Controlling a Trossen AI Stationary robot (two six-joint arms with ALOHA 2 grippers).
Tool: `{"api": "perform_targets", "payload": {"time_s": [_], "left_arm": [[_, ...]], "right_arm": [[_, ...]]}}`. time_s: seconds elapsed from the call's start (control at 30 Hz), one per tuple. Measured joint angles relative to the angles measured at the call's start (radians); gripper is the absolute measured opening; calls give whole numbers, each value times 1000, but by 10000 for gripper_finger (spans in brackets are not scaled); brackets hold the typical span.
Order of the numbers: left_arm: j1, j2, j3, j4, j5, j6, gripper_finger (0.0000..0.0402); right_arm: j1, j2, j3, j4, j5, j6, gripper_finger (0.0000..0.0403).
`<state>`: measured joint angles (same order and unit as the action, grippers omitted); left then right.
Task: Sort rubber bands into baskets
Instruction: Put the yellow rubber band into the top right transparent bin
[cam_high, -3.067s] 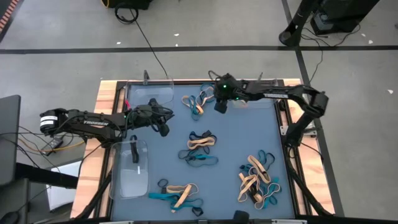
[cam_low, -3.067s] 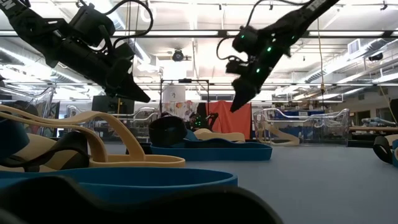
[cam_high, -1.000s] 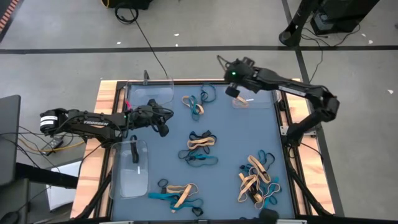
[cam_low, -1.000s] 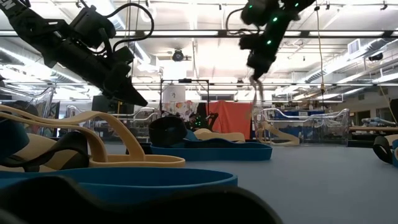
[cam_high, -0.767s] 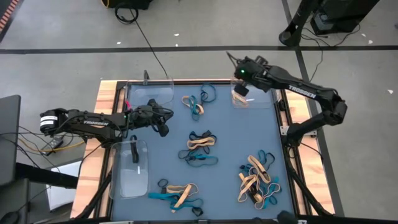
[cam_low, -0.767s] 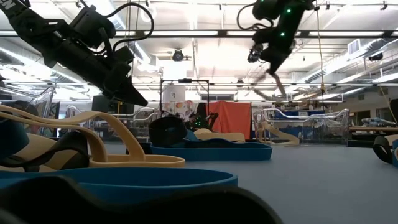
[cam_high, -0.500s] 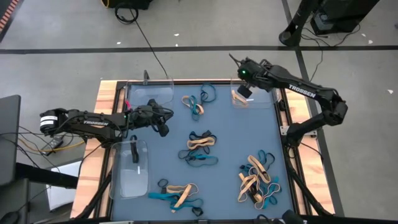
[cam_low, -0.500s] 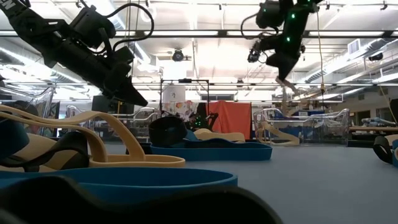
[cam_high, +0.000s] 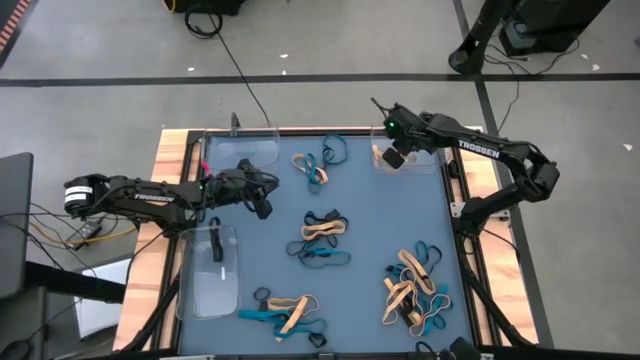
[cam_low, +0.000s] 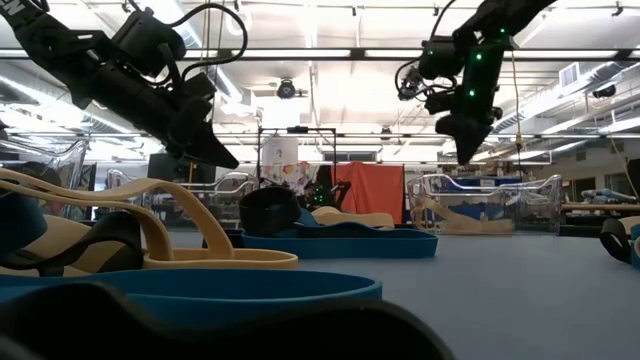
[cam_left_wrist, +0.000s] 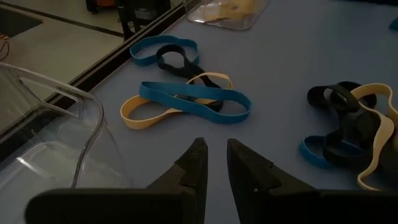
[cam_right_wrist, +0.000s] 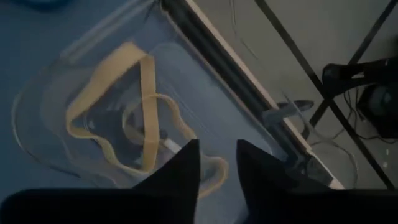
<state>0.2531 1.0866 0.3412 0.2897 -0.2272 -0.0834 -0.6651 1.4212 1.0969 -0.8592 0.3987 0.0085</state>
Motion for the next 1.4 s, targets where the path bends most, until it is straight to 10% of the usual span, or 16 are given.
{"api": "perform_targets", "payload": {"time_s": [0.3, 0.73, 1.4], "left_arm": [[0, 0, 0, 12, 0, 0, 65], [0, 0, 0, 13, -1, 0, 65], [0, 0, 0, 8, -1, 1, 65]], "right_arm": [[47, 0, 0, 215, -178, -13, 198], [214, 20, -7, 431, -277, 16, 171], [272, 508, 111, 634, -448, 216, 168]]}}
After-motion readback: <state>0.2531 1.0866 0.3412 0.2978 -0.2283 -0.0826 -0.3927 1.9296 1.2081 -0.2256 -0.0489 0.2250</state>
